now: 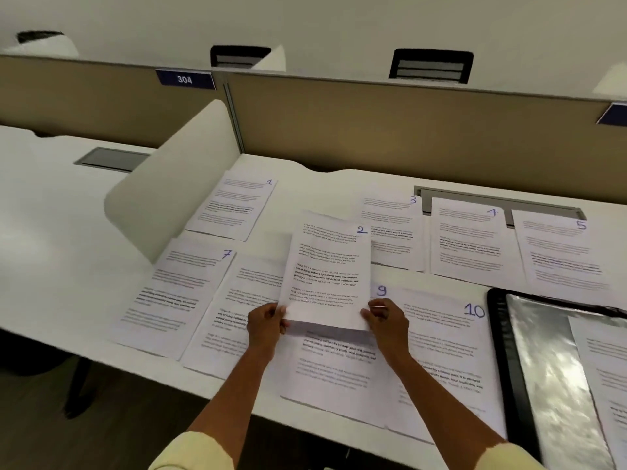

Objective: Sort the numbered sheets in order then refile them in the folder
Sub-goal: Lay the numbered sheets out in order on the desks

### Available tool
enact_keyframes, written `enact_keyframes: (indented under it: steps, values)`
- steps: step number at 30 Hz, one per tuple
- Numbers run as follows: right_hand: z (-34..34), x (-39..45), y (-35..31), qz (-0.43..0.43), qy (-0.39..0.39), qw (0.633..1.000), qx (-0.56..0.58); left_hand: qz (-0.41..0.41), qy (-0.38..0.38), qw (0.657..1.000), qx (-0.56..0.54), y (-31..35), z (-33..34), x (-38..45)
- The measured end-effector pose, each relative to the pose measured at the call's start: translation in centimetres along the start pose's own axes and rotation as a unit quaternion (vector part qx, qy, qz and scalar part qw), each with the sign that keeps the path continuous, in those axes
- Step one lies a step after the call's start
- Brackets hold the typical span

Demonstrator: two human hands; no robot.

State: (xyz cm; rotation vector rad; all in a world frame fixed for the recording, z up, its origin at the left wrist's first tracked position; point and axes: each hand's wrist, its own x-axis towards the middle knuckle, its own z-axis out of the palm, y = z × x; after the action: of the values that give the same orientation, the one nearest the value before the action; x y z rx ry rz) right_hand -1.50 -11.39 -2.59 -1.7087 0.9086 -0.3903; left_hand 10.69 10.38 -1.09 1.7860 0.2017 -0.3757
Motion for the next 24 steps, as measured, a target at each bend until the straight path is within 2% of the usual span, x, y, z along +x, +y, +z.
enact_keyframes:
  steps: [11,15,24]
  values:
    - [5.7,7.5,-3.9,-0.011,-0.023,0.999,-0.034,-0.018,0.02,1.0,0.005,3.9,-0.3,8.5]
    - [7.3,9.9,-5.1,-0.024,-0.01,0.997,-0.071,-0.034,0.026,0.999,-0.015,5.2,0.0,11.5]
    - [11.4,13.8,-6.5,0.007,0.022,0.996,-0.085,-0.041,0.012,0.999,-0.009,7.4,0.2,18.7]
